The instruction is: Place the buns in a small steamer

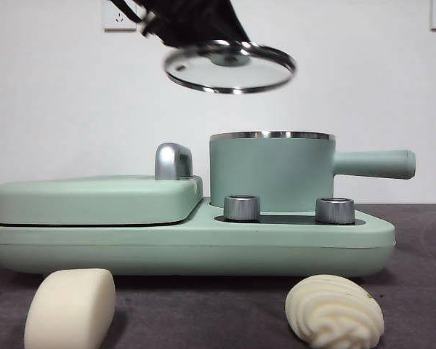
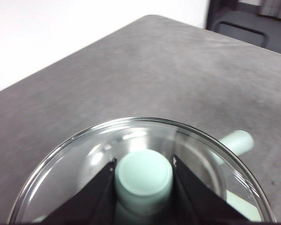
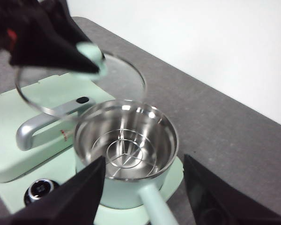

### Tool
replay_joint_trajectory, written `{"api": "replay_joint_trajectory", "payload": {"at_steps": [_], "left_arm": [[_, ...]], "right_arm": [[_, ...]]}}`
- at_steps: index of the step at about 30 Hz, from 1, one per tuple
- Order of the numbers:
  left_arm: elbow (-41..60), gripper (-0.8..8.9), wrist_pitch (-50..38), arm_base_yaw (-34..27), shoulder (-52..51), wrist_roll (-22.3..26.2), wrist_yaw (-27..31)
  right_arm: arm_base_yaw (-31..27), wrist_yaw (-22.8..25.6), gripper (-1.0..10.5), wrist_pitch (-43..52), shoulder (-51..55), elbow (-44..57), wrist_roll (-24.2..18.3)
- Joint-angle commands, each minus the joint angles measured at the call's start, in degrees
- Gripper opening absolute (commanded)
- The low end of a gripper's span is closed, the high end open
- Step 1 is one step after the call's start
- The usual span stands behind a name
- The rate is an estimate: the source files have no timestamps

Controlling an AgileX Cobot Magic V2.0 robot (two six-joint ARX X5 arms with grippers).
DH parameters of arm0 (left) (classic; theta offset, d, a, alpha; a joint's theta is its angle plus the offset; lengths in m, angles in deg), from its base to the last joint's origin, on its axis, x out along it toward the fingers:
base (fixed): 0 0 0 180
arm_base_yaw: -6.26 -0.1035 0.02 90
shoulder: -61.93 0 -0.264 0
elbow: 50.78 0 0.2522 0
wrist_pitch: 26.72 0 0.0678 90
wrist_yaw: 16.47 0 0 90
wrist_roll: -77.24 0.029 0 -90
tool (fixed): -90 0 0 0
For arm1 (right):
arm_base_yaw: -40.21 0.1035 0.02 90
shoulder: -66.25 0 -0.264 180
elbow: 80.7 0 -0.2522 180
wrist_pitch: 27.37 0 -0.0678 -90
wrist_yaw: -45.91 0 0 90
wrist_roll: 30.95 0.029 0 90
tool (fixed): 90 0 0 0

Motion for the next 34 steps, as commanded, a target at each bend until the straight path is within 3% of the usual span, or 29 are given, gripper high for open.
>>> {"api": "replay_joint_trajectory", "payload": {"at_steps": [1,9,19,24,34], "left_arm": [[-1.6,0.10,1.2,-0.7,-3.3,-1.6,1.7],[-1.0,0.15,12.5,-4.1,-9.7,-0.5,11.6],[4.5,0.15,16.5,-9.4,-18.4,-1.4,11.6],[4.9,0.15,18.1,-11.7,-21.8,-1.4,11.6],[4.9,0.15,18.8,-13.8,-24.0,-0.9,11.6]], "right_arm": [[2.4,-0.1,2.7,0.1,-0.4,-1.2,0.7],[14.3,-0.1,2.7,-0.5,-3.1,-1.2,0.5],[30.1,0.4,2.7,-0.7,-12.0,-1.2,-3.0],[36.9,3.6,2.7,0.2,-18.2,-1.2,-6.0],[44.0,5.9,2.8,6.7,-33.0,-1.2,-7.3]]}}
